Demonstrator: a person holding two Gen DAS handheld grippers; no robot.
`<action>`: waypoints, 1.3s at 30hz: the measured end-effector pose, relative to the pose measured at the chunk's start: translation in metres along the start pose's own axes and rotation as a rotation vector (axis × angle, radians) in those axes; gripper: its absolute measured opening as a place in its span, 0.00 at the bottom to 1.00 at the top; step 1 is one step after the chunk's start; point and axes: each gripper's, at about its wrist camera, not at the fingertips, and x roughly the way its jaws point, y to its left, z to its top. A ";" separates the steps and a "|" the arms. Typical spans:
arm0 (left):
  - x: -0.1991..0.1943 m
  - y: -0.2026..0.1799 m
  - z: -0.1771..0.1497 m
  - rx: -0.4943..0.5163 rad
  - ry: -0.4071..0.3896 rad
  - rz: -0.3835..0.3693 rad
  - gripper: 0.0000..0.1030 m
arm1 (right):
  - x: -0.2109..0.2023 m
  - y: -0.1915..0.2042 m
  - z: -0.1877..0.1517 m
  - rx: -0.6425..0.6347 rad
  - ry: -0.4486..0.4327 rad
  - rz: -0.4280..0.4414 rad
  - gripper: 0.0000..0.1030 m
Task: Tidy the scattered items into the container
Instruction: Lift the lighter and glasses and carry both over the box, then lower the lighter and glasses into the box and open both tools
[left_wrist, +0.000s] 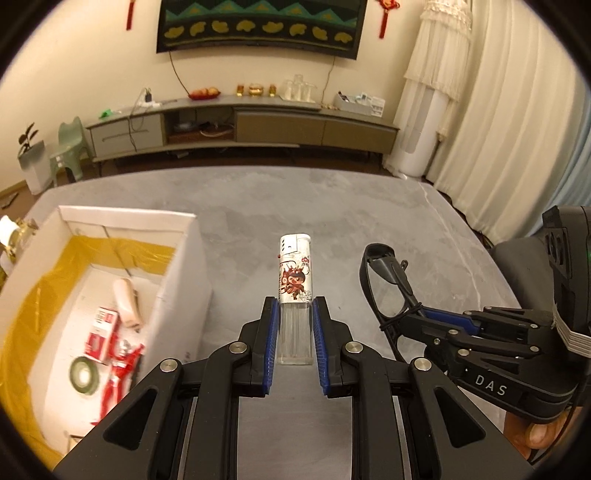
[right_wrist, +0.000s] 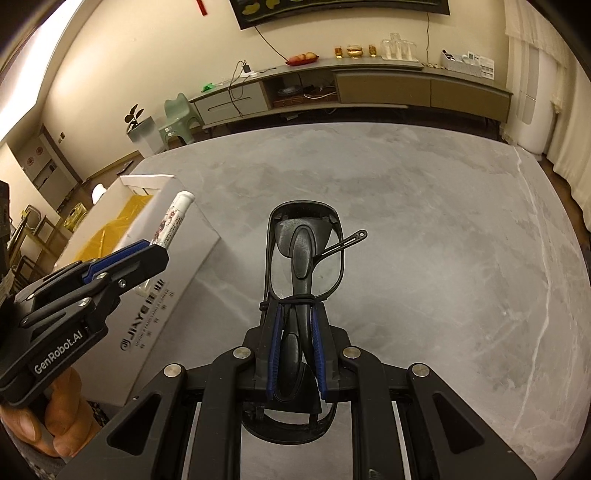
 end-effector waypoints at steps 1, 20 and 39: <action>-0.003 0.002 0.000 -0.001 -0.006 0.003 0.19 | -0.001 0.004 0.001 -0.004 -0.004 0.000 0.17; -0.057 0.046 0.005 -0.039 -0.101 0.043 0.19 | -0.021 0.080 0.022 -0.080 -0.069 0.027 0.17; -0.091 0.126 0.001 -0.169 -0.138 0.110 0.19 | -0.014 0.161 0.042 -0.152 -0.102 0.092 0.17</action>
